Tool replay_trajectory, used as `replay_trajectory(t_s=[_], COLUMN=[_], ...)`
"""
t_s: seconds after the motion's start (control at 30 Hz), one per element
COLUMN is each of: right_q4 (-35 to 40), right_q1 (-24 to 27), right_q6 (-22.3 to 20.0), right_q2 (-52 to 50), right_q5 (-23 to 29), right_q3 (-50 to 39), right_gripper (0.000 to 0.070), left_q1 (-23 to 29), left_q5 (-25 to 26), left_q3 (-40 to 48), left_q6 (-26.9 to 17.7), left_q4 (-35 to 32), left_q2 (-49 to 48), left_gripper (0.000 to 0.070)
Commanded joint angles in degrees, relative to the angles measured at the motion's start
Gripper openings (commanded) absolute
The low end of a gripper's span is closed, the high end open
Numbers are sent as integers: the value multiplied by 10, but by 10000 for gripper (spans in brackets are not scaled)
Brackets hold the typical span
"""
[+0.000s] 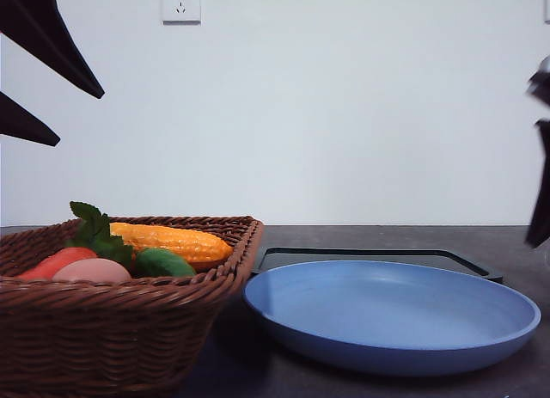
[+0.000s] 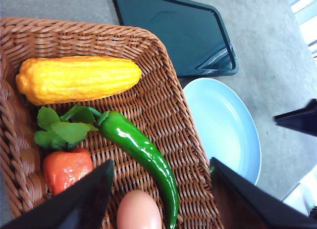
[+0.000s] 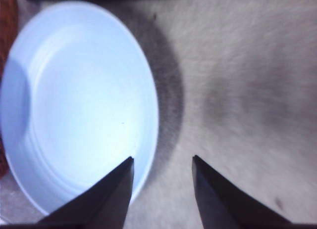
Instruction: Transfer egg from basket to plate and serve
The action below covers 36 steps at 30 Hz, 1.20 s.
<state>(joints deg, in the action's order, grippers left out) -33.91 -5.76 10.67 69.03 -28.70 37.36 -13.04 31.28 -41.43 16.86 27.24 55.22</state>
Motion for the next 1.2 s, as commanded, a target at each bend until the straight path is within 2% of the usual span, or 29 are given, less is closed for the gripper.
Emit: replay_trajectory(t_s=[0.0,0.37,0.67,0.83,0.93,1.03,1.17], right_q4=[17,84,90,85,69,43,12], right_q1=[-11,-62,-65,-64,-62,-57,-44], right_q6=[-6,17,24,24,23,19,17], right_q2=[24,121,130,123,109,83,37], right_q5=[-1,0,3,3,3,3,5], right_q3=[10,10,10,10,10,10,10], right_gripper=[251,235,1,0,0,0,0], left_q1=[-2,-2,-2,-8,-20,-38,-69], left_q5=[2,2,2,4,24,35,19], left_q3=[-10,-10,-10,-10,-10,-10,-10], left_q6=[-8,-10,-10,-14,-18,-32,-45], left_q4=[-5,-6,-12,-9,-1,33,75], left_q2=[5,5,5,5,5,5,5], left_gripper=[412,412,412,414,426,445,445])
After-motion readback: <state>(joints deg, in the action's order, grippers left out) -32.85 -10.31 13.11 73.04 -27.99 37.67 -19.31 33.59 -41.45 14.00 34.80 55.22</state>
